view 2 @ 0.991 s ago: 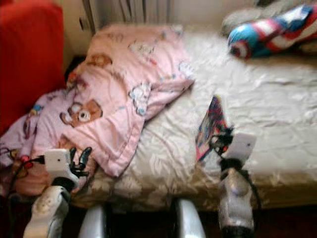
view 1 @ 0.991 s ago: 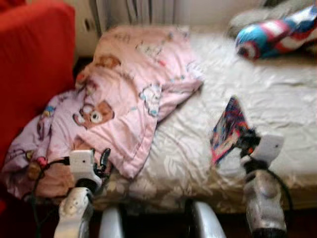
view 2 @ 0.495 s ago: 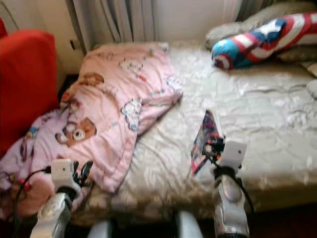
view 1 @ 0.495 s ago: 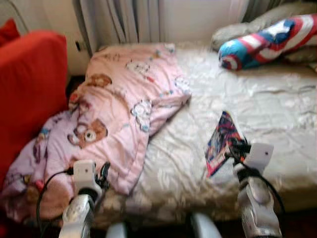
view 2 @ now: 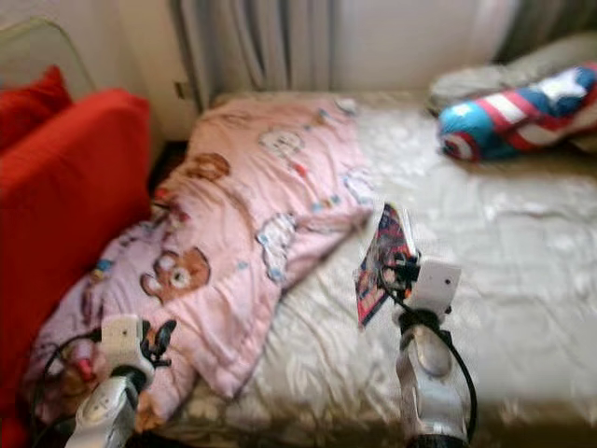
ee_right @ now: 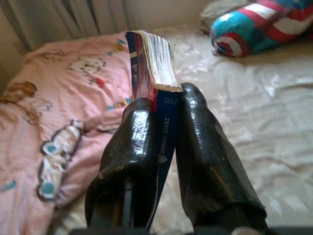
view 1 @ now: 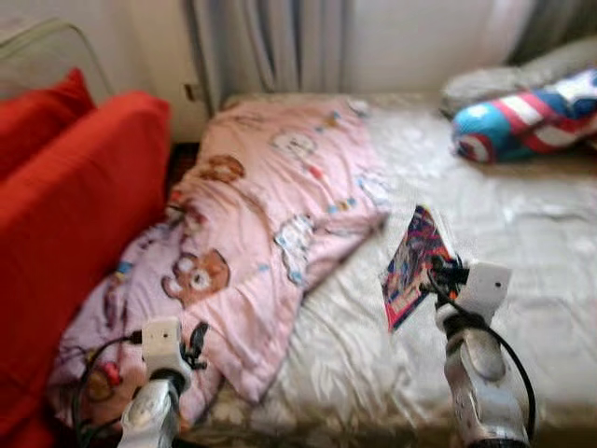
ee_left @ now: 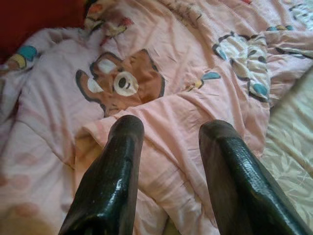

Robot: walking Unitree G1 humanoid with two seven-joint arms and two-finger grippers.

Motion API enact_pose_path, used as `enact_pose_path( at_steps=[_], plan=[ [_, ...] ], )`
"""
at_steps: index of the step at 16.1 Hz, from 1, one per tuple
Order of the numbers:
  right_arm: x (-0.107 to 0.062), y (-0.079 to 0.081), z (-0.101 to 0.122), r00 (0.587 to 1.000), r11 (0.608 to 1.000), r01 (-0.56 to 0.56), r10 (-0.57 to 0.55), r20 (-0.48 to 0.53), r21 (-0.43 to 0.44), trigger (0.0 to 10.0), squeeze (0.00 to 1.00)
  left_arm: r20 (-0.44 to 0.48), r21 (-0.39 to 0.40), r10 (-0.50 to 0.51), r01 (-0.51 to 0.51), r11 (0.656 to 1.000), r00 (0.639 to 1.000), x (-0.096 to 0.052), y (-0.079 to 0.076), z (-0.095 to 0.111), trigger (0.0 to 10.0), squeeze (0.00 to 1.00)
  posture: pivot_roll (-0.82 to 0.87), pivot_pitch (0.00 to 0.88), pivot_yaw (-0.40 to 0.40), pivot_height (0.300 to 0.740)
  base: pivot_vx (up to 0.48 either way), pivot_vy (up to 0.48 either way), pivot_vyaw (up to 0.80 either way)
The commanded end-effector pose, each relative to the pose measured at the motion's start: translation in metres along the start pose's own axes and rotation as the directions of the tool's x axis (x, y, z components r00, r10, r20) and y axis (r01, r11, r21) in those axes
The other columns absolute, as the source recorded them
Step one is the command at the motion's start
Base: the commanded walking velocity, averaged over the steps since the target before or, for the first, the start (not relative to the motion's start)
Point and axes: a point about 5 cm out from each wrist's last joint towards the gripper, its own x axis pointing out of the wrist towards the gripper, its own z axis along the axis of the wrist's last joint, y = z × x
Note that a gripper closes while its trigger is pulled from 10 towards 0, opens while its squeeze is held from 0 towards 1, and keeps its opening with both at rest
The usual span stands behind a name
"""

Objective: Clean up the room

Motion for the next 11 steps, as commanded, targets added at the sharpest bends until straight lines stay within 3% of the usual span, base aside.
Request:
enact_pose_path(
  at_steps=[1, 7, 11],
  plan=[
    [0.004, 0.002, 0.006, 1.0, 1.0, -0.003, 0.003, 0.029, 0.003, 10.0, 0.0, -0.055, 0.015, 0.004, -0.003, 1.0, 0.998, -0.003, 0.003, -0.011, 10.0, 0.0, -0.02, 0.0, -0.022, 0.74, 0.0, 0.0, 0.0],
    [0.006, -0.001, -0.001, 1.0, 1.0, 0.015, -0.015, 0.002, -0.008, 10.0, 0.0, -0.207, 0.013, -0.008, 0.011, 1.0, 0.978, -0.006, -0.001, -0.038, 10.0, 0.0, -0.03, 0.0, -0.027, 0.74, 0.0, 0.0, 0.0],
    [-0.003, -0.006, -0.023, 0.997, 0.999, 0.029, -0.032, -0.066, -0.039, 10.0, 0.0, -0.289, 0.016, -0.015, 0.02, 1.0, 0.957, -0.011, -0.006, -0.052, 10.0, 0.0, -0.03, 0.0, -0.013, 0.74, 0.0, 0.0, 0.0]
  ],
)
